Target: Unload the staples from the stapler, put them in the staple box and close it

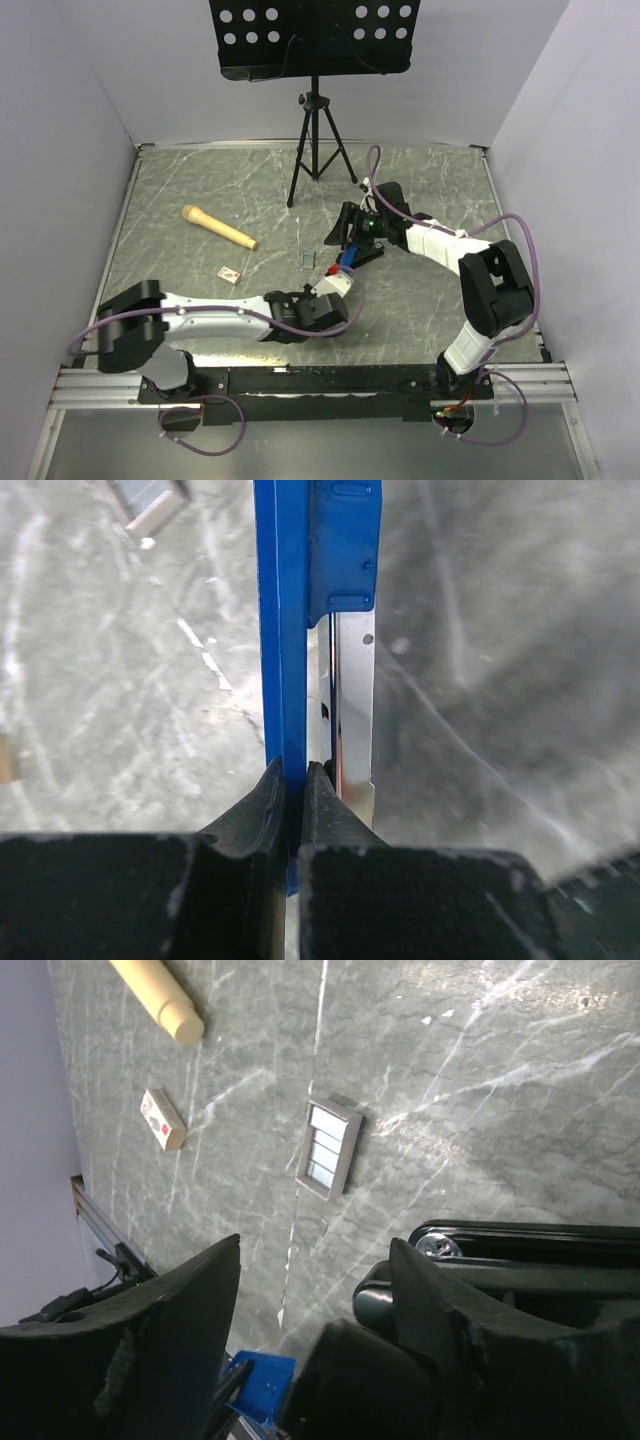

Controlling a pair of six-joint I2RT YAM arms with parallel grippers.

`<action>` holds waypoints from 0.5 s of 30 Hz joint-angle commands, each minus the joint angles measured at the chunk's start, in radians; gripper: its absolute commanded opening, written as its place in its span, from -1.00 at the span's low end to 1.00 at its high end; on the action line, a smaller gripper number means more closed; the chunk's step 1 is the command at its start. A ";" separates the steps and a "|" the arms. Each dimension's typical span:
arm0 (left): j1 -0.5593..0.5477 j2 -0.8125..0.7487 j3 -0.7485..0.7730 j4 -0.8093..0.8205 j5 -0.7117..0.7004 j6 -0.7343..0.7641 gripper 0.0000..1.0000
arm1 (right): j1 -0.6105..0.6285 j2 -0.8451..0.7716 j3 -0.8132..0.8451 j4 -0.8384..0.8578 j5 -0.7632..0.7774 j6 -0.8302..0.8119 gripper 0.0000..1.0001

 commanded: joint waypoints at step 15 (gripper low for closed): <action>0.316 -0.386 -0.209 0.486 0.780 -0.109 -0.98 | -0.025 -0.362 0.019 -0.143 -0.072 -0.029 0.99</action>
